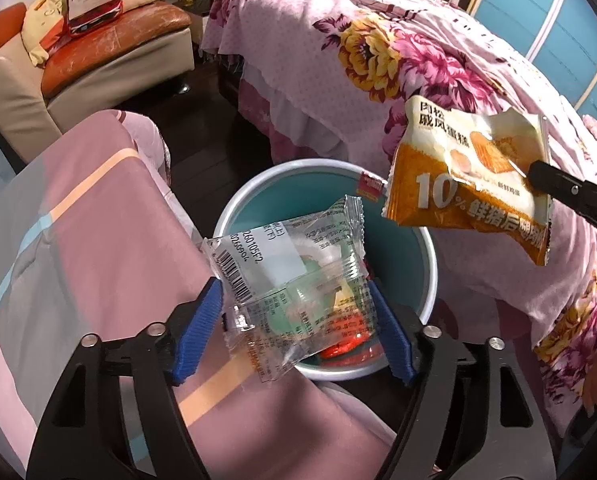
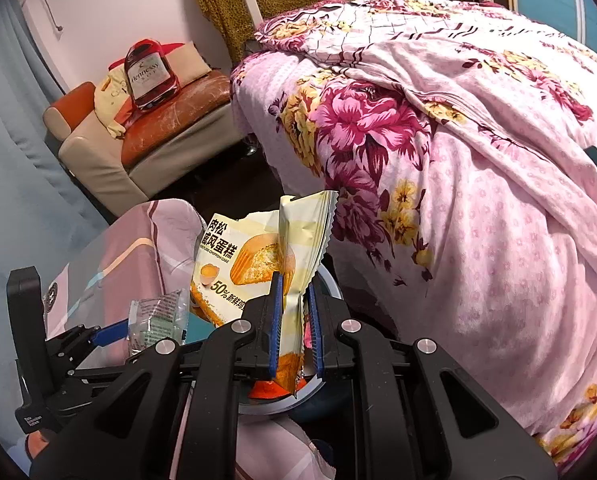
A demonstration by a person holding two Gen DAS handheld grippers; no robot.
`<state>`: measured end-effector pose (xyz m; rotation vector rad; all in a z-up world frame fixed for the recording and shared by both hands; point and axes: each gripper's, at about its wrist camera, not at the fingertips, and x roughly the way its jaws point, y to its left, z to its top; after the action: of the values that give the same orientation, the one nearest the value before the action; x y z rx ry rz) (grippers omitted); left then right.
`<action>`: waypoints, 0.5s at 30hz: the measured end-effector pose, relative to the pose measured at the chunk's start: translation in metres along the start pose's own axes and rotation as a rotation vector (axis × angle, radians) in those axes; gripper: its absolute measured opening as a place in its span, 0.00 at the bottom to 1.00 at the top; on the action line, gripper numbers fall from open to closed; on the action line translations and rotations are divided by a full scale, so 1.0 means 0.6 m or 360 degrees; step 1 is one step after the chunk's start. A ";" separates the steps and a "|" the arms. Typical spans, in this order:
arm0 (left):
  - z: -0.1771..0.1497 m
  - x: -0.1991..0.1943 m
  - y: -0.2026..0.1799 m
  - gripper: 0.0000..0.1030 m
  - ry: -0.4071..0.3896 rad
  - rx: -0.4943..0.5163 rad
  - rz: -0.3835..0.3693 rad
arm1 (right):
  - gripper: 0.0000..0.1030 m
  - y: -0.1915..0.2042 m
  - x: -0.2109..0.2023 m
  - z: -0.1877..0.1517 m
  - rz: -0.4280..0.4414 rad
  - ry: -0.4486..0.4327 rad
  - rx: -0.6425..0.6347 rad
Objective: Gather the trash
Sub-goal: 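Release the clear packet with the left tool while the right tool releases the orange wrapper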
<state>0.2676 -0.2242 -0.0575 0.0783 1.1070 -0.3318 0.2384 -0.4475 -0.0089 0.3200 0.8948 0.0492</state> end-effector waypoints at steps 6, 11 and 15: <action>0.003 0.004 0.009 0.86 -0.0006 -0.0028 0.0010 | 0.12 0.010 0.007 0.003 -0.0016 0.0007 -0.0016; -0.005 -0.001 0.025 0.89 0.0007 -0.0070 0.0024 | 0.12 0.022 0.010 0.002 -0.0022 0.0014 -0.0036; -0.016 -0.018 0.043 0.90 -0.0017 -0.0106 0.0039 | 0.12 0.036 0.014 -0.001 -0.0024 0.0026 -0.0053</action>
<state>0.2626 -0.1954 -0.0549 0.0309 1.1050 -0.2726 0.2452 -0.4253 -0.0096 0.2822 0.9115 0.0527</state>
